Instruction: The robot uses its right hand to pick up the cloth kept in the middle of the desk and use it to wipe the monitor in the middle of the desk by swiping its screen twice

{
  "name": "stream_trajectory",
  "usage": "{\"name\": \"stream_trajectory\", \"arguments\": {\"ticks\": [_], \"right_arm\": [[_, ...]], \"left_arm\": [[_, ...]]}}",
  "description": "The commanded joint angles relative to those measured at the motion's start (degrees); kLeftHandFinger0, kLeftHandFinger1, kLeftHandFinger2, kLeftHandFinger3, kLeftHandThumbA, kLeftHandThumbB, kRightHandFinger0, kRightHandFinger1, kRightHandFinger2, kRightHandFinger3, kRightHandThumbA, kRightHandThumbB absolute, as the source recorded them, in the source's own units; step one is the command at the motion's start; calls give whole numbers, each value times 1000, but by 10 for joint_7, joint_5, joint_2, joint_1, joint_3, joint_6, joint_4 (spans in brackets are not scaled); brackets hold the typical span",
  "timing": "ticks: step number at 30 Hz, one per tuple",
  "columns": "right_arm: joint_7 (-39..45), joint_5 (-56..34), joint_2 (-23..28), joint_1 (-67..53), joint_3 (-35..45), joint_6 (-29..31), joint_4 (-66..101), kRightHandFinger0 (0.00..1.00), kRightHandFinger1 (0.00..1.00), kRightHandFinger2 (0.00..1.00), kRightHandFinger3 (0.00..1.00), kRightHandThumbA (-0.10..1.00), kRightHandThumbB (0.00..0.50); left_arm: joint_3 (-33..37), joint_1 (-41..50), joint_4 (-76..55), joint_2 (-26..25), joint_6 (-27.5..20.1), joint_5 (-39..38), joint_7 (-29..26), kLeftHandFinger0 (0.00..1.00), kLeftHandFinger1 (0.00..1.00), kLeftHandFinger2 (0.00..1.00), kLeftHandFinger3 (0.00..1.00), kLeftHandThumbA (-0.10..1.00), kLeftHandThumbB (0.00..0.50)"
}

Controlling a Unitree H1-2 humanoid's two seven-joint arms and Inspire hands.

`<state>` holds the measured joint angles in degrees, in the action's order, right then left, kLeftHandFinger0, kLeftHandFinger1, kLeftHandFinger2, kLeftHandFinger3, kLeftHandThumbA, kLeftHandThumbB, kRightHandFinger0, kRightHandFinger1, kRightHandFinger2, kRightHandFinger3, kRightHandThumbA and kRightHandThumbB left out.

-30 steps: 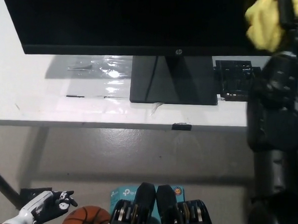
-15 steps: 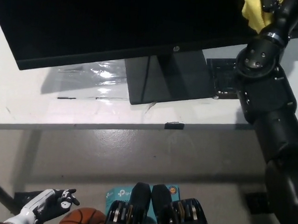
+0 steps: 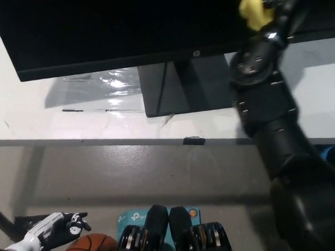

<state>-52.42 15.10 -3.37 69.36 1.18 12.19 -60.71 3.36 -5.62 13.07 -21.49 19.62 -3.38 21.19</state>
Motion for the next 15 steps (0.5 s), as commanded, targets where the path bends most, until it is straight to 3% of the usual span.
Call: {"name": "stream_trajectory", "arguments": {"ticks": [1,2,6,8,12,13,15], "right_arm": [[4,7,-63,55,-23,24,6,0,0,89,192,-100,4],[1,10,-71,56,-26,23,7,0,0,61,269,-100,50],[0,23,-103,59,-44,16,8,0,0,34,345,-100,17],[-2,33,-113,57,-61,23,7,0,0,28,298,-100,33],[0,36,-119,58,-78,16,10,0,0,34,306,-100,45],[0,42,-127,61,-88,17,6,0,0,39,291,-100,6],[-5,49,-125,62,-100,25,-3,0,0,45,266,-100,2]], "left_arm": [[1,0,-8,-6,-15,1,3,1000,1000,1000,1000,-60,147],[2,0,-9,-5,-14,2,3,1000,1000,1000,1000,-63,138],[3,-8,-2,-3,-15,-1,7,1000,1000,1000,1000,-67,151],[2,-9,-7,-2,-12,-6,9,1000,1000,1000,1000,-95,140],[3,-15,-6,0,-9,-5,9,1000,1000,1000,1000,-100,124],[6,-16,-9,-2,-9,0,8,1000,1000,1000,1000,-64,137],[9,-17,-7,-4,-12,2,9,1000,1000,1000,1000,-48,144]]}}
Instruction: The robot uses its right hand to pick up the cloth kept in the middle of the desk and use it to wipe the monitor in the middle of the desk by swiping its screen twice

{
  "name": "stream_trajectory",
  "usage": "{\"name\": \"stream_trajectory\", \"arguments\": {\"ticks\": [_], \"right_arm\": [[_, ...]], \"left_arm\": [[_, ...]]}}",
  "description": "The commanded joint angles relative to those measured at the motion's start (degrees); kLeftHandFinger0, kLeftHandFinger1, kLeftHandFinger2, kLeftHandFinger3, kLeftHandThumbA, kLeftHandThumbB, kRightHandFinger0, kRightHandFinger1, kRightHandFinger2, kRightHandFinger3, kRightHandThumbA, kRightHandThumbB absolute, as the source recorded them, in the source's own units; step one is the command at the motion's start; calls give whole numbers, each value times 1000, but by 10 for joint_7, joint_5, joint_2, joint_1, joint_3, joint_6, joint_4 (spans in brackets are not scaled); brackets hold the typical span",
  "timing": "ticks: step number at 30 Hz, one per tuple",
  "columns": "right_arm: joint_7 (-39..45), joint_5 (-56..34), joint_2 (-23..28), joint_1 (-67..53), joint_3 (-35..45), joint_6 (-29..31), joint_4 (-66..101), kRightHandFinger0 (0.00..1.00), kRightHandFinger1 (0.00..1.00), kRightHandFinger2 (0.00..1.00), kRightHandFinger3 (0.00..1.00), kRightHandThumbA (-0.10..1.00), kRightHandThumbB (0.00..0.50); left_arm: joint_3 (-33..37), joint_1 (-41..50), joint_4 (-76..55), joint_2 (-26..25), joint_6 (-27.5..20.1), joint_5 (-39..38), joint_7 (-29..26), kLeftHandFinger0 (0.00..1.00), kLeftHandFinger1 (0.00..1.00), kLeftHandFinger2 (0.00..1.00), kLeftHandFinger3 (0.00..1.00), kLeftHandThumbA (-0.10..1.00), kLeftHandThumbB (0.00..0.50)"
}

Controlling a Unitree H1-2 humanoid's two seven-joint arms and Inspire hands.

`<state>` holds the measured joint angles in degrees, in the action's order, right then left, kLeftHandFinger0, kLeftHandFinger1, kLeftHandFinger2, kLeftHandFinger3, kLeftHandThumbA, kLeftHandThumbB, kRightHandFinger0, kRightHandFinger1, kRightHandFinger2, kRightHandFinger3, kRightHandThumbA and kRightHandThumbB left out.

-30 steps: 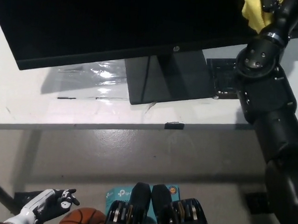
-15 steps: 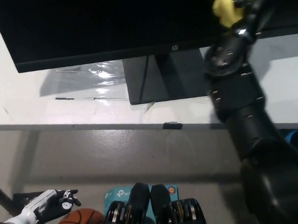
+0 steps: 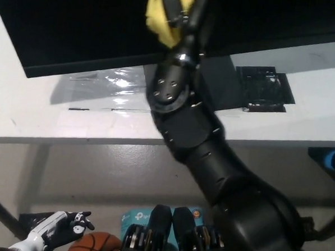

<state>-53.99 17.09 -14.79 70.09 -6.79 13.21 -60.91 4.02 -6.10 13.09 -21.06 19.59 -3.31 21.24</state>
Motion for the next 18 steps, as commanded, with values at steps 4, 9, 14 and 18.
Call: {"name": "stream_trajectory", "arguments": {"ticks": [4,9,14,18], "right_arm": [[8,41,0,51,-40,16,2,0,0,49,270,-100,37],[14,53,27,40,-54,16,9,0,0,38,192,-100,0],[33,52,65,30,-56,25,18,0,0,69,213,-100,0],[51,60,124,12,-54,16,38,0,0,36,308,-100,1]], "left_arm": [[1,-9,-13,-7,-1,-5,9,1000,1000,1000,1000,9,181],[1,-4,-5,-8,-13,-8,14,1000,1000,1000,1000,-20,138],[1,-2,-6,-6,-11,-5,10,1000,1000,1000,1000,-59,104],[0,2,-8,-4,-8,-3,5,1000,1000,1000,1000,-70,115]]}}
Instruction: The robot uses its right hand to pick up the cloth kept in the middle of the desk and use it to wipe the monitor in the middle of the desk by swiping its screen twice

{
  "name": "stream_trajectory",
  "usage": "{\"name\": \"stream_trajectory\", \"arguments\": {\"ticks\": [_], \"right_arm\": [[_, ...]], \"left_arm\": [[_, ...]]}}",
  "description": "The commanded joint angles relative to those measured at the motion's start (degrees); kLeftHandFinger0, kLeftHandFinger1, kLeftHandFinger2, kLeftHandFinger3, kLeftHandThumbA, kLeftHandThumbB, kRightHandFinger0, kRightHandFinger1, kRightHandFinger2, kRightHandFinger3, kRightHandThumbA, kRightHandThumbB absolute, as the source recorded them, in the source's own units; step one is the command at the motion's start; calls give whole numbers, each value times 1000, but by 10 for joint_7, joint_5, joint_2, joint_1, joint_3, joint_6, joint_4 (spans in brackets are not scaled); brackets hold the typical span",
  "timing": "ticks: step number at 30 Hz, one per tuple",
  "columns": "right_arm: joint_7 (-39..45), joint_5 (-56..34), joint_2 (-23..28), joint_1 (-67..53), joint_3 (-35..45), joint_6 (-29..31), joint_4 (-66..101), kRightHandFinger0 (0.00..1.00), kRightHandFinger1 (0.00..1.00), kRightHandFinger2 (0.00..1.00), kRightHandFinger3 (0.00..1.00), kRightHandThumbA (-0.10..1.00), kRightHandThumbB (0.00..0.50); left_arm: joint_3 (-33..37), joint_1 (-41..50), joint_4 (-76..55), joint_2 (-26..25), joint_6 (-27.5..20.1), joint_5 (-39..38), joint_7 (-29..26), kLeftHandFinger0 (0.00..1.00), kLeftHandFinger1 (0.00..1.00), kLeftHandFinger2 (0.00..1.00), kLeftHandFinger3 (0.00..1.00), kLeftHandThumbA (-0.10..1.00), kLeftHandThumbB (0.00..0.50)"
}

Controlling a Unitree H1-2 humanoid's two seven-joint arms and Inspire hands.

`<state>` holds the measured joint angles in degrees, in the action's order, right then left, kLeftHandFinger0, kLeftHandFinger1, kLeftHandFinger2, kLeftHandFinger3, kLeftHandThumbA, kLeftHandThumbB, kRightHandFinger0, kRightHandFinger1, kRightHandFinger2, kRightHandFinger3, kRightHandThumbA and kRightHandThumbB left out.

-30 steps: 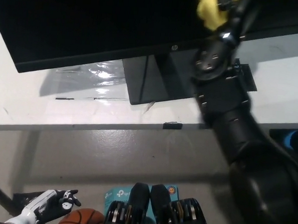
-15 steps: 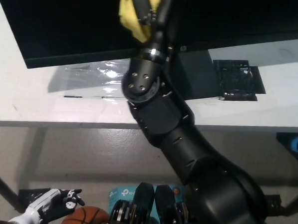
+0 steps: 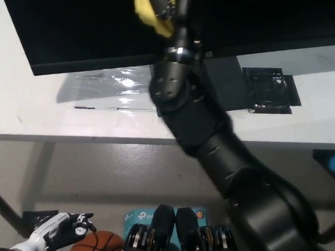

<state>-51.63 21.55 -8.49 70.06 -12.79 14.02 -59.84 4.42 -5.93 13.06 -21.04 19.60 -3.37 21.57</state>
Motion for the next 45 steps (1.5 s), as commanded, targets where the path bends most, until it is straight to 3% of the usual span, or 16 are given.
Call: {"name": "stream_trajectory", "arguments": {"ticks": [1,7,8,14,17,19,22,25,29,31,32,35,39,41,44,45], "right_arm": [[28,15,60,13,6,8,26,0,0,40,304,-100,0],[20,17,131,-23,21,39,37,0,0,189,324,-100,68],[16,17,145,-33,26,37,39,0,2,203,125,-100,47],[51,-4,193,-90,59,20,80,0,15,327,14,-100,13],[56,-1,201,-104,70,7,90,0,35,378,1,-100,18],[39,6,203,-107,74,14,80,0,14,361,201,-100,3],[33,10,203,-111,80,4,80,0,3,361,230,-100,27],[37,9,200,-109,83,4,80,0,10,374,219,-100,44],[59,4,191,-103,80,5,90,0,32,392,3,-100,11],[50,18,188,-97,73,2,87,0,45,407,52,-100,24],[47,25,186,-95,69,-4,91,0,38,400,210,-100,29],[47,30,177,-82,64,-4,89,0,9,364,108,-100,29],[54,29,162,-59,60,-12,92,0,0,309,303,-100,20],[46,39,151,-38,51,-16,87,0,0,182,341,-100,23],[44,40,142,-27,47,-14,78,0,0,114,263,-100,0],[46,41,132,-16,43,-11,70,0,0,120,134,-100,0]], "left_arm": [[-5,0,-7,-5,-9,-2,1,1000,1000,1000,1000,-71,116],[-9,6,0,-6,-16,-4,0,1000,1000,1000,1000,-54,130],[-10,7,1,-5,-16,-6,1,1000,1000,1000,1000,-32,141],[-12,16,-3,-6,-16,-5,0,1000,1000,1000,1000,-43,149],[-11,16,-1,-5,-18,-3,0,1000,1000,1000,1000,-82,127],[-11,18,-3,-5,-14,-4,0,1000,1000,1000,1000,-96,113],[-7,18,-7,-7,-13,-1,2,1000,1000,1000,1000,-73,131],[-8,15,-5,-6,-9,-4,4,1000,1000,1000,1000,-69,137],[-6,14,-4,-5,-11,-2,4,1000,1000,1000,1000,-34,135],[-4,15,-4,-5,-12,0,4,1000,1000,1000,1000,-14,135],[-3,14,-1,-5,-11,0,4,1000,1000,1000,1000,-17,131],[-1,14,-4,-6,-9,1,5,1000,1000,1000,1000,15,143],[-1,15,-5,-8,-9,1,4,1000,1000,1000,1000,24,147],[-3,16,-10,-7,-5,-2,5,1000,1000,1000,1000,20,142],[-3,15,-9,-8,-2,-2,5,1000,1000,1000,1000,23,154],[0,14,-10,-8,-4,0,6,1000,1000,1000,1000,25,147]]}}
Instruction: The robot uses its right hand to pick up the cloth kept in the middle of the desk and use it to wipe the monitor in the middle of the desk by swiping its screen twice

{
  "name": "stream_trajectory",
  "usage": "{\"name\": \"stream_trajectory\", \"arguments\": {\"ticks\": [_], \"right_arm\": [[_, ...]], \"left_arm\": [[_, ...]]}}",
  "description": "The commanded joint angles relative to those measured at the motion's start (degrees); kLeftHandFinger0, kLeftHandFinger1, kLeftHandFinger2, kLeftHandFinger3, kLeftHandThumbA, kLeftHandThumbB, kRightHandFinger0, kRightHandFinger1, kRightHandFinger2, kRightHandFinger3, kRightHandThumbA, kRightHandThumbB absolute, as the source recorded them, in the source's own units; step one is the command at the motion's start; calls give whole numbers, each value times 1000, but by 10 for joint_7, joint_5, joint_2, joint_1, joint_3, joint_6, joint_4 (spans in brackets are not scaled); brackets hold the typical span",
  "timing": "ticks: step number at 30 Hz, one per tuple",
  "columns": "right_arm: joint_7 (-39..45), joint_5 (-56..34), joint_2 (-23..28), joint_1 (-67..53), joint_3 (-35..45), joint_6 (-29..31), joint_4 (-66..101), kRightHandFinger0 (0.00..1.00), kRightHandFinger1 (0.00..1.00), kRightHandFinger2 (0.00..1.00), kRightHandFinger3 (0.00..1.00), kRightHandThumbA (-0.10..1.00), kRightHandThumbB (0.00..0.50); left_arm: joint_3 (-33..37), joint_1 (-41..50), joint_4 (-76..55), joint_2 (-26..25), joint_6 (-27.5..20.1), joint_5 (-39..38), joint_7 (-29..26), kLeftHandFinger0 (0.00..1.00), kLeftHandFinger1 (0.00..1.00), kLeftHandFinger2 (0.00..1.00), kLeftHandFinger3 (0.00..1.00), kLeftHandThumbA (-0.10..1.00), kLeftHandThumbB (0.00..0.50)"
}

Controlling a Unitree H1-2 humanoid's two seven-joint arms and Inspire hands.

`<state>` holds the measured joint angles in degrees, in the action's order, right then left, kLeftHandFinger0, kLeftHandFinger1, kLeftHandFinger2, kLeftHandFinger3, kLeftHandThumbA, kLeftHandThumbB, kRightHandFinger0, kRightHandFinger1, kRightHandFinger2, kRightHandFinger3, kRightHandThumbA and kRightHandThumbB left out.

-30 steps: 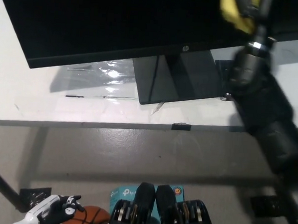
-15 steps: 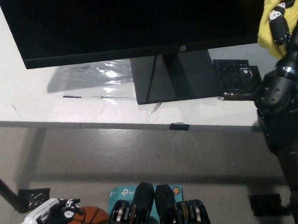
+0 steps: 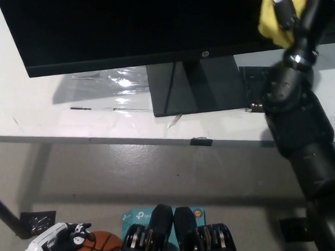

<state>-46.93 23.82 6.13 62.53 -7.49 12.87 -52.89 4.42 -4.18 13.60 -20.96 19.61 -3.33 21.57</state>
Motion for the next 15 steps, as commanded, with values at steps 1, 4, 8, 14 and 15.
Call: {"name": "stream_trajectory", "arguments": {"ticks": [1,4,8,14,15], "right_arm": [[2,18,-18,63,-13,3,-2,0,0,125,148,-100,3],[1,19,-32,70,-18,9,-4,0,0,118,130,-100,8],[-3,24,-67,76,-30,-1,-3,0,0,5,182,-100,13],[-20,26,-117,81,-40,15,-14,0,0,0,221,-100,57],[-20,26,-130,83,-42,15,-20,0,0,0,217,-100,29]], "left_arm": [[0,-5,-13,-9,-4,-1,7,1000,1000,1000,1000,24,152],[0,-6,-11,-8,-4,-2,7,1000,1000,1000,1000,29,170],[1,-6,-14,-6,-4,-1,6,1000,1000,1000,1000,8,168],[5,-10,-16,-6,-6,4,2,1000,1000,1000,1000,4,157],[5,-12,-12,-7,-9,4,2,1000,1000,1000,1000,1,157]]}}
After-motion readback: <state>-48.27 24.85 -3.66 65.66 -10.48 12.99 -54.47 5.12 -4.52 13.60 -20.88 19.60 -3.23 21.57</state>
